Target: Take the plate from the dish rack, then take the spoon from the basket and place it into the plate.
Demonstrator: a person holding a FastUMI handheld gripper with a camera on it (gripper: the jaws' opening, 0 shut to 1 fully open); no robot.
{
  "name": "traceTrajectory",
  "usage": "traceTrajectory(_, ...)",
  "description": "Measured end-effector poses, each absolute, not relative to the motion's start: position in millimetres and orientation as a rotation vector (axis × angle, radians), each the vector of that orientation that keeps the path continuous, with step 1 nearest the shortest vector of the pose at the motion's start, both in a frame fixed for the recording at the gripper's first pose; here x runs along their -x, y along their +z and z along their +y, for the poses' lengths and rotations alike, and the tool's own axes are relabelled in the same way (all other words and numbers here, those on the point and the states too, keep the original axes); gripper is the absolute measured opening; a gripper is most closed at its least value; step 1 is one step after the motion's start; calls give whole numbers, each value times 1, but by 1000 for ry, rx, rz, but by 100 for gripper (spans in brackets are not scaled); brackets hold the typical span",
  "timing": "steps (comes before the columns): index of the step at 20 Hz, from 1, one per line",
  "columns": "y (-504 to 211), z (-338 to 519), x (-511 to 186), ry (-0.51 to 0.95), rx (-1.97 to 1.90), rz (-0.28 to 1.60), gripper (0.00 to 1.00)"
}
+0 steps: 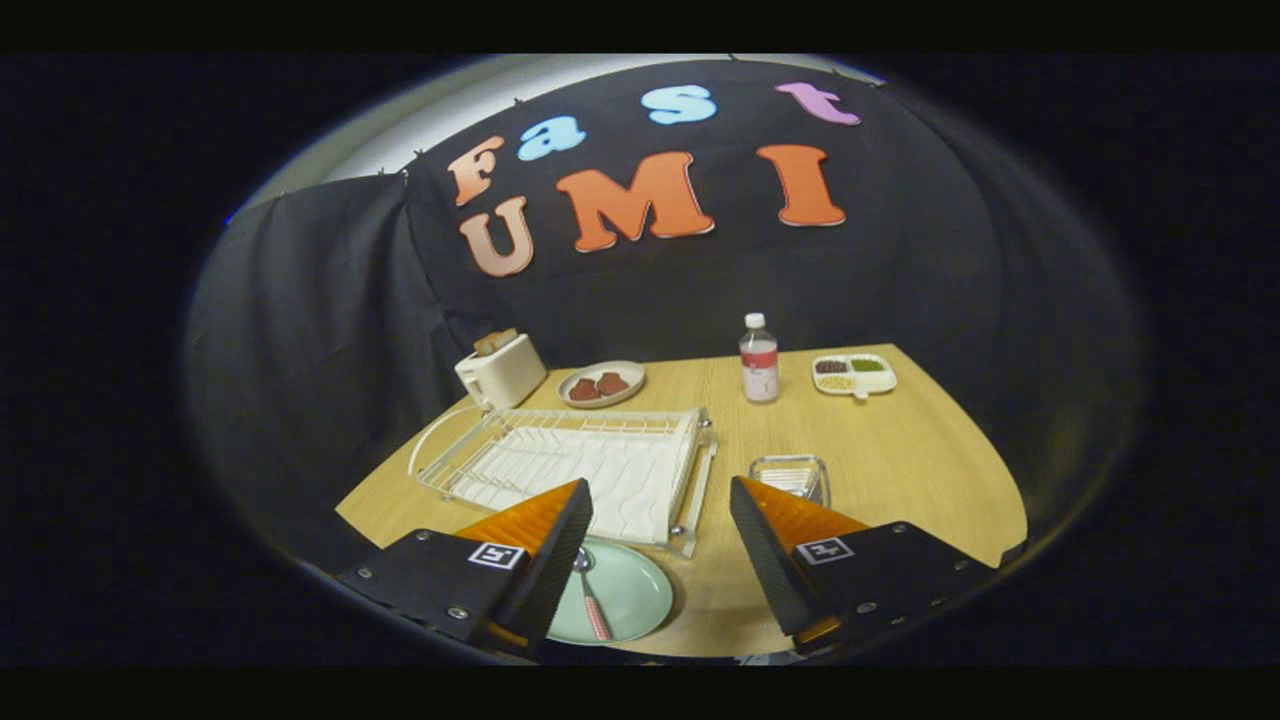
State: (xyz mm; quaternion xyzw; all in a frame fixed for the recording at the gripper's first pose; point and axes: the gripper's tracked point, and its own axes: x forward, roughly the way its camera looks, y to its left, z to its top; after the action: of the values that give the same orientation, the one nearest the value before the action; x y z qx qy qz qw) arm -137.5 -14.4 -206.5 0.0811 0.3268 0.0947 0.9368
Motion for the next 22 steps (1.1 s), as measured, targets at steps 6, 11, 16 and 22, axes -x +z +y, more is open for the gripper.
traceTrajectory(6,-143,-64,99,35,-61,409,86)
traceTrajectory(11,-89,-92,85,-55,45,224,86)
traceTrajectory(16,-51,-86,81,-35,36,147,86)
traceTrajectory(22,-35,-76,75,-4,43,106,86)
